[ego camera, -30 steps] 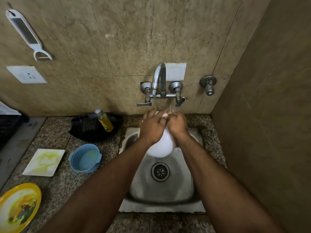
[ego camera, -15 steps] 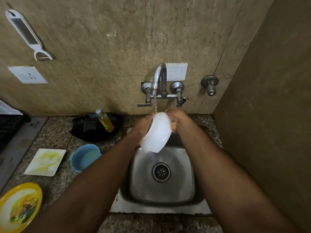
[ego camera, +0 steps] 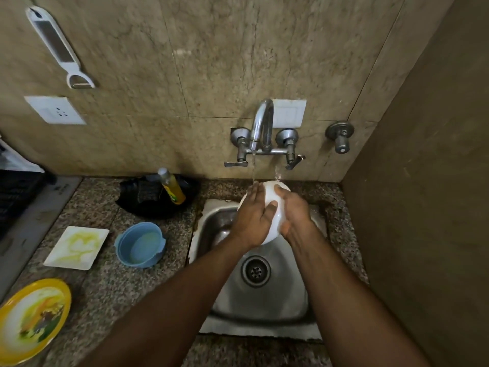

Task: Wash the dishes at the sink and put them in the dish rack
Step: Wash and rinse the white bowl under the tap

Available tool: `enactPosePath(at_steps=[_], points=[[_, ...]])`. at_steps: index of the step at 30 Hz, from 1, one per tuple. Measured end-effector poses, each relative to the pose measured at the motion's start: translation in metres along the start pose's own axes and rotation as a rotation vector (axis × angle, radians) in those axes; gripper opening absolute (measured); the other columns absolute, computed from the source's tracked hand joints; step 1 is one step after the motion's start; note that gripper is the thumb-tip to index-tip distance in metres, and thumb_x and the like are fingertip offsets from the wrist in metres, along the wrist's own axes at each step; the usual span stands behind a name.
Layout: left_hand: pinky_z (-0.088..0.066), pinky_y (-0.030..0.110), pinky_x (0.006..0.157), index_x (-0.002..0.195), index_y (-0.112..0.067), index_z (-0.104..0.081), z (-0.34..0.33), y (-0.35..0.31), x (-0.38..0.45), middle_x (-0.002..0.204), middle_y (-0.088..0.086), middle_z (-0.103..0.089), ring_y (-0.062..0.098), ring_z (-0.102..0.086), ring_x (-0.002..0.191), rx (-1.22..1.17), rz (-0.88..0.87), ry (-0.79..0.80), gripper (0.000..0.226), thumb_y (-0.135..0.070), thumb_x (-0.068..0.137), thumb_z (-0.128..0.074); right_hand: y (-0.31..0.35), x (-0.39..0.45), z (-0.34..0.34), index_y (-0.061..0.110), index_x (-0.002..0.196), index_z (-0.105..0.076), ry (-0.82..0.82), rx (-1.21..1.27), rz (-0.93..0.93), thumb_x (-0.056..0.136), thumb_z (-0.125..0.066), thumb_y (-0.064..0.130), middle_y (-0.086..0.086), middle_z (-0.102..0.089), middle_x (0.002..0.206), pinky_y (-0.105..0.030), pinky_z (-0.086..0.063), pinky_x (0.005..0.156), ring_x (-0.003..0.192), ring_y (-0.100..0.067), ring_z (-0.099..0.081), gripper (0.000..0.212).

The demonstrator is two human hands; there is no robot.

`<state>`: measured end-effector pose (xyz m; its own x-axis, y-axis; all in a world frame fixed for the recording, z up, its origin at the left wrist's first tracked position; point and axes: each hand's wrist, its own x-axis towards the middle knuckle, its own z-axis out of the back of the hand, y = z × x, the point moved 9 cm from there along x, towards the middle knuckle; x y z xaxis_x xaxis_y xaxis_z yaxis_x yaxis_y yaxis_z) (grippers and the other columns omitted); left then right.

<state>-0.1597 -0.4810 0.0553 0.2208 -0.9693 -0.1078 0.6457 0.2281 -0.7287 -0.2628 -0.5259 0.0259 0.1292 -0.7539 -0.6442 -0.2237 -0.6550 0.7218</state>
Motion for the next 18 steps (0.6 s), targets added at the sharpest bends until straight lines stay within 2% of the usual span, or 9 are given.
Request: enactPosePath(at_steps=[3, 4, 6, 8, 9, 11, 13, 16, 18], points=[[-0.012, 0.04, 0.13, 0.164, -0.009, -0.021, 0.006, -0.007, -0.004, 0.172, 0.01, -0.018, 0.021, -0.014, 0.16, 0.074, -0.06, -0.097, 0.082, -0.057, 0.098, -0.015, -0.006, 0.002, 0.0, -0.003, 0.114, -0.072, 0.011, 0.165, 0.03, 0.055, -0.092, 0.032, -0.024, -0.075, 0.111, -0.061, -0.058, 0.091, 0.1, -0.044, -0.073, 0.072], [-0.013, 0.04, 0.13, 0.164, -0.012, -0.023, 0.01, -0.009, -0.003, 0.172, 0.008, -0.019, 0.02, -0.015, 0.16, 0.056, -0.06, -0.105, 0.075, -0.053, 0.102, -0.018, -0.006, -0.004, -0.001, -0.003, 0.112, -0.072, 0.003, 0.189, 0.046, 0.057, -0.093, 0.031, -0.023, -0.075, 0.108, -0.06, -0.058, 0.09, 0.098, -0.043, -0.074, 0.068], [-0.014, 0.04, 0.13, 0.163, -0.017, -0.028, 0.01, 0.001, 0.008, 0.171, 0.004, -0.022, 0.02, -0.018, 0.159, -0.086, 0.045, -0.037, 0.062, -0.048, 0.109, -0.029, -0.003, -0.018, 0.001, 0.0, 0.101, -0.073, -0.046, 0.187, 0.103, 0.071, -0.09, 0.023, -0.019, -0.077, 0.099, -0.055, -0.061, 0.083, 0.088, -0.039, -0.075, 0.041], [-0.024, 0.046, 0.127, 0.162, -0.022, -0.032, 0.01, 0.019, 0.025, 0.169, 0.005, -0.029, 0.026, -0.029, 0.155, -0.296, 0.211, 0.074, 0.073, -0.063, 0.101, -0.039, -0.003, -0.024, 0.004, 0.006, 0.092, -0.071, -0.081, 0.163, 0.146, 0.08, -0.085, 0.015, -0.014, -0.076, 0.089, -0.05, -0.062, 0.074, 0.076, -0.033, -0.073, 0.02], [-0.028, 0.05, 0.125, 0.161, -0.023, -0.033, 0.012, 0.027, 0.032, 0.167, 0.006, -0.032, 0.029, -0.033, 0.153, -0.345, 0.268, 0.096, 0.087, -0.074, 0.091, -0.04, -0.003, -0.027, 0.004, 0.007, 0.091, -0.071, -0.083, 0.158, 0.156, 0.082, -0.084, 0.014, -0.011, -0.076, 0.084, -0.047, -0.062, 0.069, 0.071, -0.031, -0.072, 0.018], [-0.029, 0.052, 0.124, 0.161, -0.018, -0.031, 0.016, 0.036, 0.044, 0.167, 0.008, -0.031, 0.03, -0.033, 0.153, -0.334, 0.312, 0.094, 0.101, -0.078, 0.08, -0.034, -0.003, -0.031, 0.001, 0.005, 0.095, -0.071, -0.076, 0.171, 0.17, 0.084, -0.082, 0.013, -0.007, -0.075, 0.08, -0.039, -0.061, 0.061, 0.066, -0.026, -0.071, 0.017], [-0.026, 0.049, 0.126, 0.162, -0.014, -0.03, 0.021, 0.022, 0.035, 0.169, 0.009, -0.028, 0.029, -0.03, 0.154, -0.294, 0.319, 0.071, 0.096, -0.07, 0.084, -0.03, 0.001, -0.032, -0.002, 0.004, 0.101, -0.07, -0.083, 0.178, 0.177, 0.085, -0.081, 0.014, -0.009, -0.075, 0.084, -0.032, -0.059, 0.056, 0.068, -0.025, -0.071, 0.021], [-0.02, 0.028, 0.12, 0.16, -0.014, -0.035, 0.014, -0.009, 0.015, 0.167, 0.006, -0.032, 0.025, -0.032, 0.153, -0.311, 0.215, 0.09, 0.069, -0.053, 0.103, -0.037, 0.006, -0.028, 0.004, -0.001, 0.107, -0.071, -0.143, 0.204, 0.151, 0.083, -0.083, 0.015, -0.016, -0.076, 0.097, -0.032, -0.06, 0.06, 0.08, -0.032, -0.074, 0.031], [-0.014, 0.024, 0.122, 0.161, -0.016, -0.033, 0.0, -0.005, 0.008, 0.169, -0.001, -0.029, 0.016, -0.025, 0.156, -0.352, 0.185, 0.085, 0.058, -0.04, 0.109, -0.041, 0.006, -0.022, 0.01, -0.002, 0.106, -0.073, -0.155, 0.191, 0.132, 0.083, -0.082, 0.017, -0.017, -0.077, 0.097, -0.032, -0.061, 0.06, 0.077, -0.03, -0.075, 0.031]])
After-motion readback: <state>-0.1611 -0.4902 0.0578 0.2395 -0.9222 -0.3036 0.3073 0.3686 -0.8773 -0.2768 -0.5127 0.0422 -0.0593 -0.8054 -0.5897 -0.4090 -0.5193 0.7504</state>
